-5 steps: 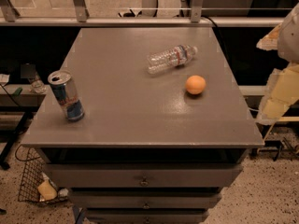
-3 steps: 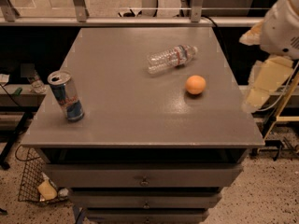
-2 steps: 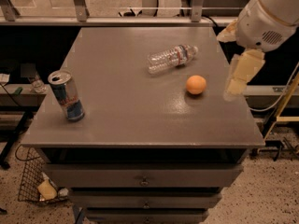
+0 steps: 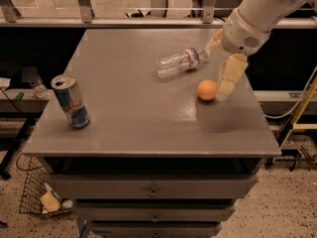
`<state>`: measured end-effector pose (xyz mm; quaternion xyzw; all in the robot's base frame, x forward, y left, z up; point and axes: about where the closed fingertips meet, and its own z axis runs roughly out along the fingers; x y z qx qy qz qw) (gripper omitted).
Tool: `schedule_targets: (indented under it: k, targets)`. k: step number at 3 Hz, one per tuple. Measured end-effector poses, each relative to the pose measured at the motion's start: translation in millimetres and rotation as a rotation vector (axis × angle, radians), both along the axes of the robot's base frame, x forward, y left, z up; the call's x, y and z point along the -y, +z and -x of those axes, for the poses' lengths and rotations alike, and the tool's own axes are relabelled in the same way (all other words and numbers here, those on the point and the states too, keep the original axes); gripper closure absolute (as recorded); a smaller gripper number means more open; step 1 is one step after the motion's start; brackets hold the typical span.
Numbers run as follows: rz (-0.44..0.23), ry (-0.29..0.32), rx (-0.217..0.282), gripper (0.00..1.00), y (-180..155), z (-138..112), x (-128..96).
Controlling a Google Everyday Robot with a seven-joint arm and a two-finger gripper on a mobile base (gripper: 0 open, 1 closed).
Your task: Move orange near redbull can
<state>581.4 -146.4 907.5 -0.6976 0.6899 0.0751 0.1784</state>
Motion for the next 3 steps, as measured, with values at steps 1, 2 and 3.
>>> schedule_targets:
  k: [1, 2, 3]
  targets:
    - [0.003, -0.002, -0.047, 0.0, -23, -16, 4]
    - [0.011, -0.02, -0.08, 0.0, -39, -24, 11]
    - [0.015, -0.016, -0.105, 0.0, -52, -28, 10]
